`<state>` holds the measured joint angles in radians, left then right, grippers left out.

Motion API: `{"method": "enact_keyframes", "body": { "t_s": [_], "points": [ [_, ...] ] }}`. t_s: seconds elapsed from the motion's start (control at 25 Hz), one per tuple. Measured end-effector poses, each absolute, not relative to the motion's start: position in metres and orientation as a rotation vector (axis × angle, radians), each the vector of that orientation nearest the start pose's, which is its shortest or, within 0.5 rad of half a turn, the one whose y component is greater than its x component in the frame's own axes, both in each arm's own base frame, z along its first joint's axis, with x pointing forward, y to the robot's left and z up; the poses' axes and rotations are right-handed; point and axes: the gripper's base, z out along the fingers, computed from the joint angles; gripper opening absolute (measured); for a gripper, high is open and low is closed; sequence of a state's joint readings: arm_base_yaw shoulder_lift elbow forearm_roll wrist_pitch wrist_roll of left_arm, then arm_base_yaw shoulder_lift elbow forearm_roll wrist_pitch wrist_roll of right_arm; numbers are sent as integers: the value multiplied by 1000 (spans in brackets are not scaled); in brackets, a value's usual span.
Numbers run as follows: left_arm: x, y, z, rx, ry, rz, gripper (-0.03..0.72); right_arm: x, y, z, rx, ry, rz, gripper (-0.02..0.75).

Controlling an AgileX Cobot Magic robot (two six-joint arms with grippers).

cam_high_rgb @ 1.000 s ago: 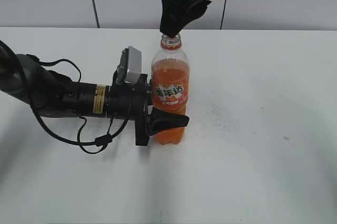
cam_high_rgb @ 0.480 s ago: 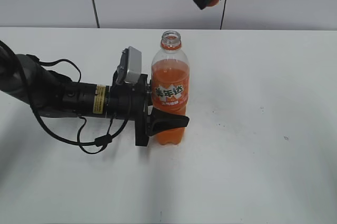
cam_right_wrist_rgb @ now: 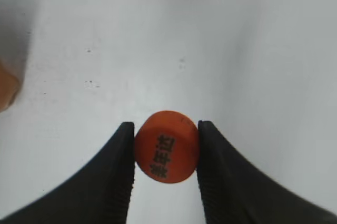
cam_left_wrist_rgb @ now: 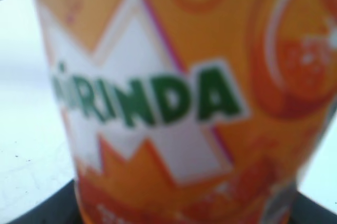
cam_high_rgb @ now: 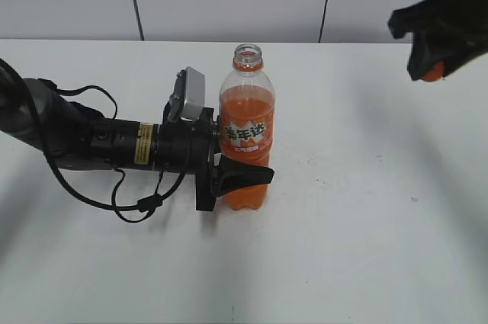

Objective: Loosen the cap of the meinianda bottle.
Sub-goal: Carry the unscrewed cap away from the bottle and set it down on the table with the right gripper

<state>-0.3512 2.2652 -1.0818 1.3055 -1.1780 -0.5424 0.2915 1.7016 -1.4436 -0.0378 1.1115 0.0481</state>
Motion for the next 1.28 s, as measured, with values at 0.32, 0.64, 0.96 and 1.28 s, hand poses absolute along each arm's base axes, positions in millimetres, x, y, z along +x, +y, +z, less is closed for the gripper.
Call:
{"method": "enact_keyframes", "body": {
  "t_s": [0.32, 0.64, 0.96, 1.28],
  "points": [
    [329, -207, 81, 1284, 1469, -1100, 401, 315, 15, 212, 23, 2908, 61, 274],
    [329, -207, 81, 1284, 1468, -1101, 401, 310, 7, 160, 76, 2918, 139, 274],
    [329, -207, 81, 1285, 1468, -1101, 401, 313, 15, 138, -31, 2958, 257, 274],
    [329, -207, 81, 1285, 1468, -1101, 401, 313, 14, 126, -56, 2996, 253, 273]
  ]
}}
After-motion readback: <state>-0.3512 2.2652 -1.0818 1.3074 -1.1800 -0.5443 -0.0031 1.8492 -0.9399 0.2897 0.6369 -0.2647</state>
